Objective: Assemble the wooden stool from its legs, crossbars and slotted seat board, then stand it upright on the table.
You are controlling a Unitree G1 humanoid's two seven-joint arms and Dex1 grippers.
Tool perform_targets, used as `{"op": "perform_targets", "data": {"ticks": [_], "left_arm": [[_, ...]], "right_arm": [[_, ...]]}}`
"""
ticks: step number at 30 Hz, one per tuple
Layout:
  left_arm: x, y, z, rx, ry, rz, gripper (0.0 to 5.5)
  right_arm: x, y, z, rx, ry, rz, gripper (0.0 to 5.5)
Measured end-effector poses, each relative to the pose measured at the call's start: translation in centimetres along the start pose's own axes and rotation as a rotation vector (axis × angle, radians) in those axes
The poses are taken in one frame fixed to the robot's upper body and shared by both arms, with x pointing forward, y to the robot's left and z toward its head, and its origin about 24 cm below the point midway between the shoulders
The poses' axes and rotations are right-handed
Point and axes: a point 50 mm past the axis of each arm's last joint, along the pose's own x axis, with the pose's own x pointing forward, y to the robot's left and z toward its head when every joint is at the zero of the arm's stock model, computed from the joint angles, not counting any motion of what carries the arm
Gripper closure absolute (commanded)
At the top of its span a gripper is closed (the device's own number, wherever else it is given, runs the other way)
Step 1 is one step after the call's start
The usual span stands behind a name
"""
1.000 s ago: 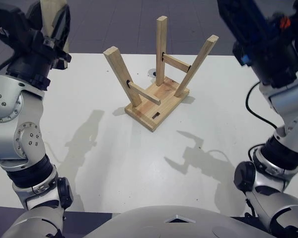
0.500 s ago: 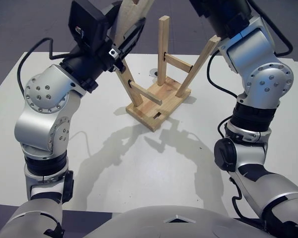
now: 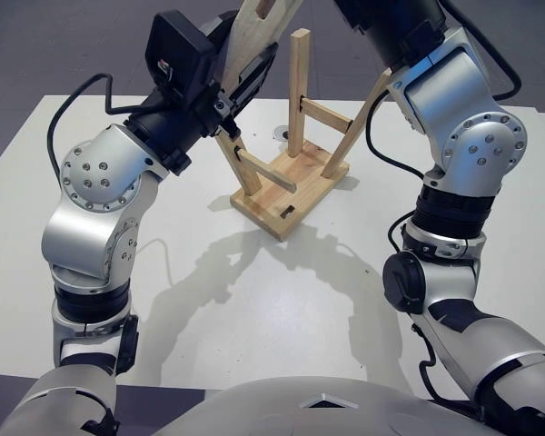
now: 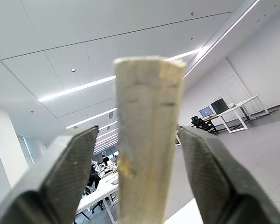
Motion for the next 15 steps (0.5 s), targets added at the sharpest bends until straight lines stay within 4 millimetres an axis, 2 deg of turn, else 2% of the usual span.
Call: {"op": "perform_targets", "data": {"ticks": [9, 15], "left_arm": [[0.04, -0.13, -0.18, 0.016, 0.008, 0.011, 3.45], [0.12, -0.33, -0.2, 0.014, 0.003, 0.006, 3.45]], "right_arm": [[-0.13, -0.03, 0.12, -0.002, -0.006, -0.021, 4.45], [-0.45, 0.0, 0.19, -0.003, -0.014, -0.031, 4.5]]}}
